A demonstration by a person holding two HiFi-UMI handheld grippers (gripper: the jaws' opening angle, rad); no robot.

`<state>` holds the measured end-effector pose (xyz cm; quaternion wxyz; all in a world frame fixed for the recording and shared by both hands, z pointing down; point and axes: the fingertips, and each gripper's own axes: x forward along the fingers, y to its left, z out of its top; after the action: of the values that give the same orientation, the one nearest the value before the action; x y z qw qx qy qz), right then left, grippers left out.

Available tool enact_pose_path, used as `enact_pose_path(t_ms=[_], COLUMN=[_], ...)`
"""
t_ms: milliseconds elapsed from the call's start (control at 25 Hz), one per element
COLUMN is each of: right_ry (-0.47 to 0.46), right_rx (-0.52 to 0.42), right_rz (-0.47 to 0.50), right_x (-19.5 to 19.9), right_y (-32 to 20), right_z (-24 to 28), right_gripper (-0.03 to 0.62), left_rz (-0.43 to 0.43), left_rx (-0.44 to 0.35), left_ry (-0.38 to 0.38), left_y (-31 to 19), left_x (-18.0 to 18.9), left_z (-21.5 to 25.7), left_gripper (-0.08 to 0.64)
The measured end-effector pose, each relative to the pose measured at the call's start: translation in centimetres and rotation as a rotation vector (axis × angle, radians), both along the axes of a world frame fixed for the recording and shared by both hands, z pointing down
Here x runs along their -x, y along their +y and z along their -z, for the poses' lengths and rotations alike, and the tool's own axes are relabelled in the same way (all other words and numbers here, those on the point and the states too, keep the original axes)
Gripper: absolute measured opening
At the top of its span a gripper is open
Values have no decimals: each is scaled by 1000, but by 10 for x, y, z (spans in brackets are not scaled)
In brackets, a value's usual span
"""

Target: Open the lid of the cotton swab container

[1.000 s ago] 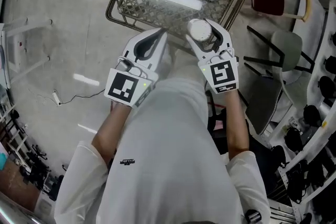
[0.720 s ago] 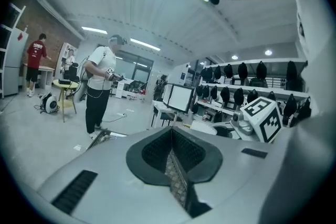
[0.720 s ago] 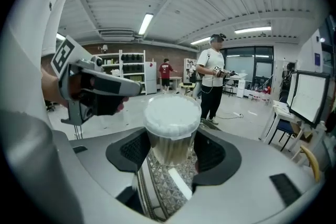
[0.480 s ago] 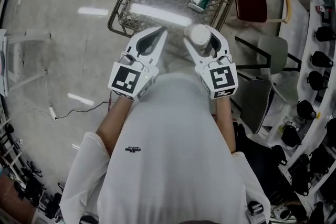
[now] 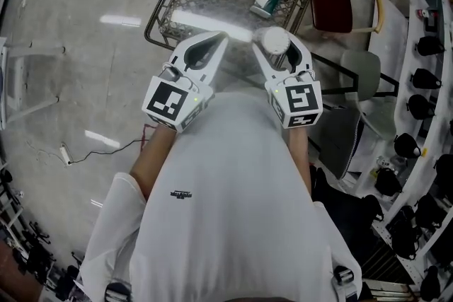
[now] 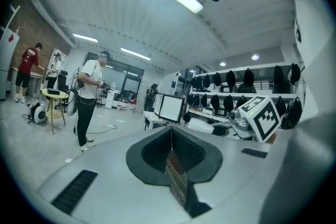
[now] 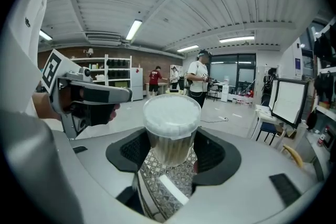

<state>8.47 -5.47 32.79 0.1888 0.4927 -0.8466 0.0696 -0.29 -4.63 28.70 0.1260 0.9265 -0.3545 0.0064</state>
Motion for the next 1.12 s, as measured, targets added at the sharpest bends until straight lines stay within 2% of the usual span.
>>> enact_pose_path(t_ms=[240, 560, 640, 760, 1000, 1120], right_ry=[8, 22, 24, 25, 33, 36], right_rx=[18, 18, 18, 21, 35, 41], right_rz=[3, 26, 33, 41, 94, 133], right_x=[7, 18, 21, 24, 43, 54], right_y=[1, 2, 2, 3, 8, 13], right_z=[-2, 0, 1, 1, -1, -3], right_gripper=[249, 249, 249, 249, 249, 249], left_rz=[-26, -105, -136, -166, -218, -253], left_rx=[-21, -39, -43, -49, -82, -94], left_ry=[1, 9, 3, -4, -18, -35], left_y=[3, 11, 13, 15, 19, 22], left_x=[0, -5, -8, -11, -22, -28], left_z=[9, 19, 20, 24, 29, 23], left_gripper=[5, 11, 116, 137, 231, 248])
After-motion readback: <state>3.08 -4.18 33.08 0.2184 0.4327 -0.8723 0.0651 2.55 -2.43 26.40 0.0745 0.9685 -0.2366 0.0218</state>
